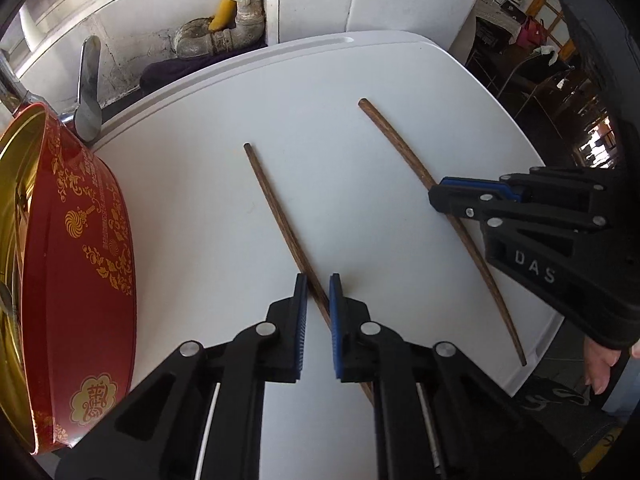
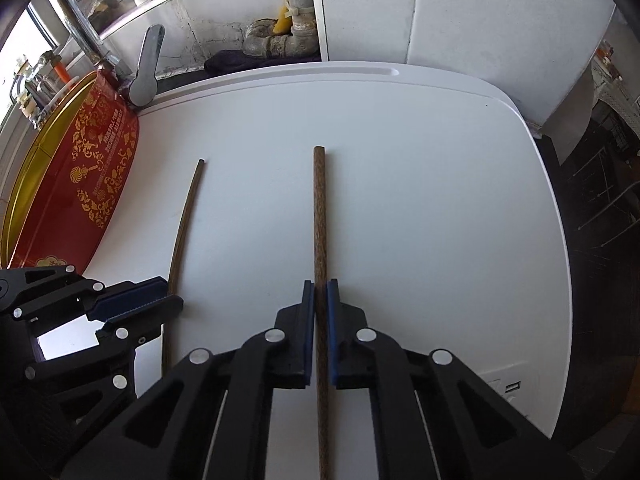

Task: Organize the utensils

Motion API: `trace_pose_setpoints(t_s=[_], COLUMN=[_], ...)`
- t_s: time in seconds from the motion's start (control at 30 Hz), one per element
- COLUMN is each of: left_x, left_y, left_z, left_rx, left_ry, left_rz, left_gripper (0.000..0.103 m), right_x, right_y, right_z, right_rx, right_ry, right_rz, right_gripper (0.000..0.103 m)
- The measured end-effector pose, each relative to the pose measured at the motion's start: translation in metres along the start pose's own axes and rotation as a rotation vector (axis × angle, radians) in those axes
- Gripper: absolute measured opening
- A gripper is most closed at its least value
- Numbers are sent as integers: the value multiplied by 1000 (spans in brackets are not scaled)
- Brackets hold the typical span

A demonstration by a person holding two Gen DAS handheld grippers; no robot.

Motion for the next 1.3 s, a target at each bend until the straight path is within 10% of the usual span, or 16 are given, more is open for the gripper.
trace_pose_setpoints(t_s=[0.83, 0.93, 1.0, 1.3], left_x=[11, 4, -1, -28], left_y=[36, 33, 32, 2], left_z=[29, 29, 28, 25], left_rx=[-45, -69, -94, -112], left_ry=[43, 12, -8, -142], left_rz=[-76, -72, -91, -36], left_gripper=[1, 27, 62, 62], right_x=[28, 27, 25, 13], right_y=[74, 74, 74, 64], right_z=[-15, -16, -17, -23], right_rx=[-11, -19, -24, -48], right_ry=[-99, -98, -94, -98], right_rz=[-121, -123, -123, -115], right_gripper=[6, 7, 7, 7])
Point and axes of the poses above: each gripper's, at about its wrist camera, not at the fingertips, and y roughly against the way its jaws point, z to its left, x to its underside, the point moved 6 cm from there along -y, roughly the way its jaws point, and after that the axes turned 6 degrees about -z, right-handed, at the moved point
